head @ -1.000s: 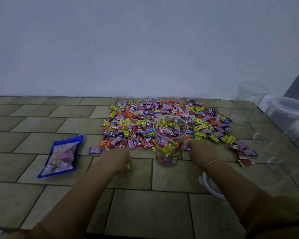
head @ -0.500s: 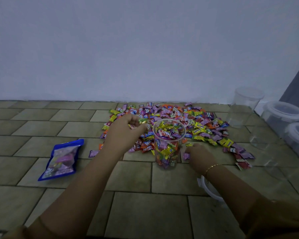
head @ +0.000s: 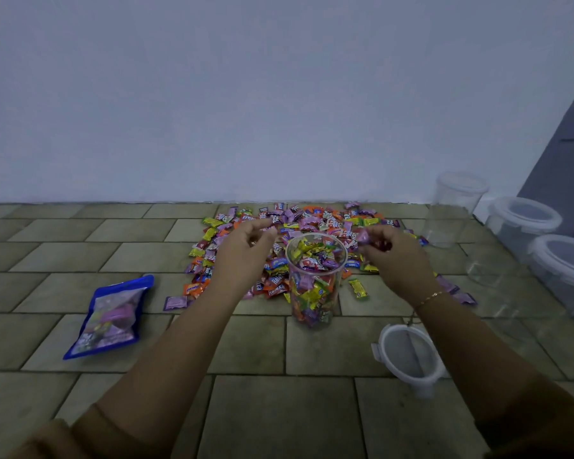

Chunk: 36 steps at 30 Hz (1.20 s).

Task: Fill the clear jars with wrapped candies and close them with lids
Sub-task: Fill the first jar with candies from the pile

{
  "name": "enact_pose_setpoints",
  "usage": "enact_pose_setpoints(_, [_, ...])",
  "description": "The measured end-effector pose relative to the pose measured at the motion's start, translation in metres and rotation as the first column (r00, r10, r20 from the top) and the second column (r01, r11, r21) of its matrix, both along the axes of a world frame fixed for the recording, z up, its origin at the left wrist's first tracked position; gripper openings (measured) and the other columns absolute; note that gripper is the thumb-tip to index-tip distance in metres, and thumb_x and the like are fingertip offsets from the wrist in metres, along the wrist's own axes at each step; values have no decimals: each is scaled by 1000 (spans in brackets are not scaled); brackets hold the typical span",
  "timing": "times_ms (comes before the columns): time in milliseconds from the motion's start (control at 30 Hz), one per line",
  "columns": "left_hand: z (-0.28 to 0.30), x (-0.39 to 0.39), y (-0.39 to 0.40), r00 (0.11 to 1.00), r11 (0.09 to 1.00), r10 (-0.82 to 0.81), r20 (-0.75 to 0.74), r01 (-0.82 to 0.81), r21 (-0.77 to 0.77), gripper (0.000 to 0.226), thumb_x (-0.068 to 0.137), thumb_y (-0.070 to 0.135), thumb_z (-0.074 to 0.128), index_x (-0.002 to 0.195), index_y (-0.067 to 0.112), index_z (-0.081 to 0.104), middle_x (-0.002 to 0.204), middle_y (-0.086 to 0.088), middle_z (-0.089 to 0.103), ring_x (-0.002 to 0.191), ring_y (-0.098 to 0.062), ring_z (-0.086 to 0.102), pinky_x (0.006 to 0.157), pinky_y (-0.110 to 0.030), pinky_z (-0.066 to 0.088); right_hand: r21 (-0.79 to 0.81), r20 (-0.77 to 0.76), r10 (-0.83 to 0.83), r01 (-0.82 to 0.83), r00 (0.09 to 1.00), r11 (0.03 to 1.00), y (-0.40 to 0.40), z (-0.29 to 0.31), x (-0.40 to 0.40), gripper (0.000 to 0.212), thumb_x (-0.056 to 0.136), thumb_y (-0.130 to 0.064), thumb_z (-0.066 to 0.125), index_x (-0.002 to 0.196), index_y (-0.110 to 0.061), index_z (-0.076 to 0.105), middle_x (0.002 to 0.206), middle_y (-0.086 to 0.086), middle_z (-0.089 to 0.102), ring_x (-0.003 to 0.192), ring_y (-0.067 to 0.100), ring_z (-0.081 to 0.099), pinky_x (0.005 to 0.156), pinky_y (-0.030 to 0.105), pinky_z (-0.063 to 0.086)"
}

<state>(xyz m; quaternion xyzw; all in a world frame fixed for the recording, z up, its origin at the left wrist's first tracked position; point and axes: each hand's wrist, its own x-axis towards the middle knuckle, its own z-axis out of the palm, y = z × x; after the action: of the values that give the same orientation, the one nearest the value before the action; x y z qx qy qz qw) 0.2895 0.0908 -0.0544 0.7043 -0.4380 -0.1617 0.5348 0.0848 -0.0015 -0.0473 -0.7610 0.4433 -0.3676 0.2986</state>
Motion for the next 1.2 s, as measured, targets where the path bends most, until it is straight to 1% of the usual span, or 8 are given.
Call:
enact_pose_setpoints(100, [-22,11,-7,987,989,-12,161,-11,145,27,95,28,54,118,17,60,108,5,61,90,-11,57,77,-28,46,-39,150,33,-27,988,999,4,23,4,21,86,-8,65,106,-14,66,77,-14,56,67,-4,53,62,2,41])
enact_pose_setpoints(200, [-50,18,-18,932,934,-169,322,46,355,31,93,31,57,122,19,60,121,2,61,101,-15,59,86,-34,50,-24,214,91,-88,973,996,7,35,10,25,84,-8,67,107,-15,65,84,-9,63,77,5,58,72,9,49])
enact_pose_setpoints(300, [-71,19,-24,781,898,-333,528,92,430,39,90,35,60,125,19,58,129,-1,56,116,-20,51,96,-38,44,-15,176,157,-157,972,987,10,40,17,26,84,-8,67,109,-15,65,88,-6,62,84,10,58,80,23,52])
enact_pose_setpoints(433, [-86,17,-29,567,779,-551,612,88,621,41,93,33,52,130,16,47,145,-5,37,137,-33,27,109,-43,31,3,118,231,-233,966,972,14,38,25,26,84,-10,67,104,-25,62,86,-11,61,80,5,57,75,16,48])
enact_pose_setpoints(500, [-92,19,-29,556,735,-603,572,109,669,41,94,32,49,133,19,45,148,-3,32,138,-33,24,108,-44,32,7,78,251,-253,965,968,17,37,28,27,84,-9,66,106,-24,63,83,-13,59,77,3,55,73,13,47])
enact_pose_setpoints(667, [-95,19,-26,626,788,-549,554,167,593,36,92,27,53,127,22,51,139,5,41,122,-21,47,94,-39,46,42,40,308,-309,951,950,19,35,33,27,84,-2,64,107,-15,64,91,-3,63,90,11,60,85,30,51])
enact_pose_setpoints(867, [-91,19,-25,658,777,-506,558,68,626,30,92,28,54,122,21,52,126,0,54,109,-21,54,88,-37,49,-1,-87,304,-305,949,952,21,35,32,31,88,-7,60,117,-17,62,107,-5,60,101,4,54,88,19,43])
enact_pose_setpoints(1200, [-92,32,-20,582,768,-536,612,36,639,35,96,21,45,128,20,58,128,-5,53,115,-23,52,94,-32,46,-22,-92,272,-275,958,961,22,33,27,29,89,-9,60,117,-18,63,116,0,62,106,10,56,93,30,47])
